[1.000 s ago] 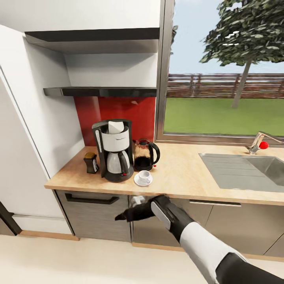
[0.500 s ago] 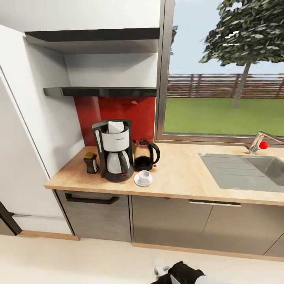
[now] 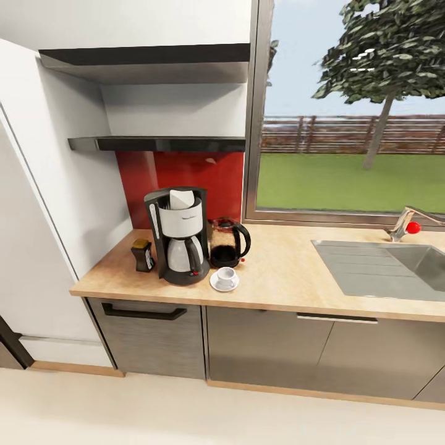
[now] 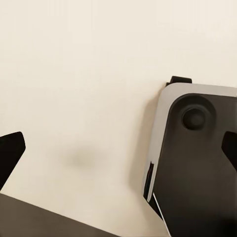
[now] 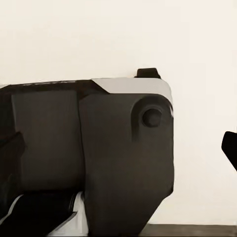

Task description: Set up a coffee station on the kitchen countertop: keep the coffee maker on the countertop, move the bottle of coffee from the kitchen shelf to the counter next to the coffee maker, place a paper coffee filter on top of the coffee maker, put the saucer next to the coffee maker with the coffee cup on the saucer, and place the electric kettle next to the coffee maker.

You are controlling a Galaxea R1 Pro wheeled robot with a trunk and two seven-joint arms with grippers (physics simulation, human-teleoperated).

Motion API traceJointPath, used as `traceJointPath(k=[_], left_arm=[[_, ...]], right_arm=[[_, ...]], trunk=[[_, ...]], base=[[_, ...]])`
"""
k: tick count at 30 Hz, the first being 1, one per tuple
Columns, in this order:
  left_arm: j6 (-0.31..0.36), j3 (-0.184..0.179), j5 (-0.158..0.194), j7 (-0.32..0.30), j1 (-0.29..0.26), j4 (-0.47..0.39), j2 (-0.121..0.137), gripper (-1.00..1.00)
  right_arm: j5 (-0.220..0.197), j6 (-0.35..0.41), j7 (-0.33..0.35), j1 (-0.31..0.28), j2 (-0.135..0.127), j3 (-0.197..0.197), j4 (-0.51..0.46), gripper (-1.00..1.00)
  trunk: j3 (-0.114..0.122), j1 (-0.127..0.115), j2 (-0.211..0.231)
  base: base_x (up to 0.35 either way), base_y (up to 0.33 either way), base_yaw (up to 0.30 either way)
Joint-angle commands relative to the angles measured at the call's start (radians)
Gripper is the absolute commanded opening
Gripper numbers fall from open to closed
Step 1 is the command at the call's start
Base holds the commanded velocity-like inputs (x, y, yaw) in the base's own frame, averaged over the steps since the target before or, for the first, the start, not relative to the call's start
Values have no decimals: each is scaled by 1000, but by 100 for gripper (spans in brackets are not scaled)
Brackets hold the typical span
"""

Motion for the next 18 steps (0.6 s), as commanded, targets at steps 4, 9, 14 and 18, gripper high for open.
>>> traceJointPath(k=[4, 9, 14, 18], left_arm=[[-5, 8, -10, 4, -1, 2, -1, 100], [-5, 9, -10, 5, -1, 1, 0, 100], [-5, 7, -10, 5, -1, 2, 1, 100], [-5, 6, -10, 5, -1, 3, 2, 100]], right_arm=[[-71, 0, -3, 33, -20, 8, -2, 100], [-81, -1, 1, 46, -28, 9, -2, 100], [-81, 0, -4, 48, -30, 9, -2, 100], [-82, -2, -4, 48, -31, 9, -3, 100]], trunk=[[-2, 1, -2], [-2, 1, -2], [-2, 1, -2], [-2, 1, -2]], base=[[0, 0, 0], [0, 0, 0], [0, 0, 0], [0, 0, 0]])
